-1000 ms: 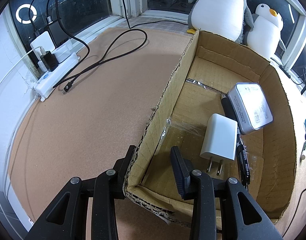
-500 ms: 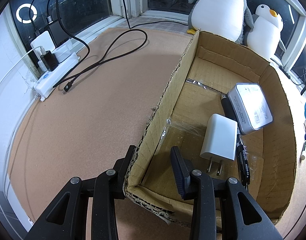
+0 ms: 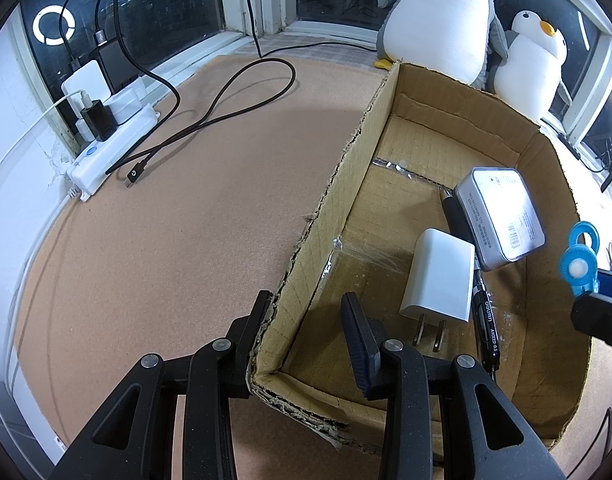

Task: Organize rigid objects
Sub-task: 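Carry the blue clothespin into the cardboard box and open the right gripper, then move the right gripper to the green glue stick and grasp it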

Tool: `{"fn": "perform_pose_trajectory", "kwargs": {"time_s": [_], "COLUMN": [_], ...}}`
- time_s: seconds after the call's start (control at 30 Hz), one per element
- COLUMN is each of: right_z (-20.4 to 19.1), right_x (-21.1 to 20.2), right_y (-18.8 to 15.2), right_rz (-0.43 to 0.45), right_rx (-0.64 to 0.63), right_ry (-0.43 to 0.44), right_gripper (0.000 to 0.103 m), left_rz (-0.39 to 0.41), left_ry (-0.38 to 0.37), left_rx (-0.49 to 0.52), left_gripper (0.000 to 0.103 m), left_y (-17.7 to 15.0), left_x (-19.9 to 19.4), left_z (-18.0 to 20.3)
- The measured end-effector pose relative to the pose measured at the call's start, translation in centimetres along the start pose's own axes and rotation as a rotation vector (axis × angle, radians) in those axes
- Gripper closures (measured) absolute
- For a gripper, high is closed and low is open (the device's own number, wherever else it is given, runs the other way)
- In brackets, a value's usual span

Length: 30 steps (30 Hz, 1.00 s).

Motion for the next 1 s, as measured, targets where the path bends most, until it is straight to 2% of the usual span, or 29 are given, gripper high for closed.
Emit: {"fn": "perform_pose_trajectory", "kwargs": {"time_s": [0.1, 0.13, 0.17, 0.2, 0.23, 0.7, 0.9, 1.0], "right_z": [-0.4, -0.4, -0.4, -0.3, -0.3, 1.4, 5.8, 9.6], "right_x": [0.3, 0.3, 0.3, 0.2, -0.1, -3.2, -6.3, -8.1], "right_y": [0.0, 0.0, 0.1, 0.2, 0.4, 0.5, -1.4, -3.1], "right_rz": [-0.009, -0.008, -0.006, 0.006, 0.026, 0.100, 0.142, 0.167], "right_rx": [-0.011, -0.013, -0.009, -0.006, -0.005, 0.030, 0.153, 0.275], "right_ry": [0.004, 0.007, 0.002, -0.006, -0.015, -0.026, -0.037, -0.050], "right_gripper": [0.085, 0.081, 0.061, 0.037, 0.031, 0.030, 0.030, 0.030], "left_rz": [0.000, 0.000, 0.000, 0.000, 0.000, 0.000, 0.000, 0.000], "left_ry": [0.000, 0.000, -0.001, -0.001, -0.001, 0.000, 0.000, 0.000], "left_rx": [0.000, -0.001, -0.001, -0.001, -0.001, -0.001, -0.001, -0.001], "left_gripper": [0.065, 0.065, 0.065, 0.065, 0.065, 0.065, 0.065, 0.065], "left_y": [0.0, 0.0, 0.0, 0.0, 0.0, 0.0, 0.0, 0.0], "left_x": [0.0, 0.0, 0.0, 0.0, 0.0, 0.0, 0.0, 0.0], "left_z": [0.0, 0.0, 0.0, 0.0, 0.0, 0.0, 0.0, 0.0]}}
Point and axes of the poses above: each gripper's, at about its wrist camera, not at the fingertips, and x roughly the way its jaws point, z to its right, y to its top, the point moved 7 cm from there along x, roughly the way its jaws point, and after that the axes turned 10 degrees about y, right-handed, at the moved point
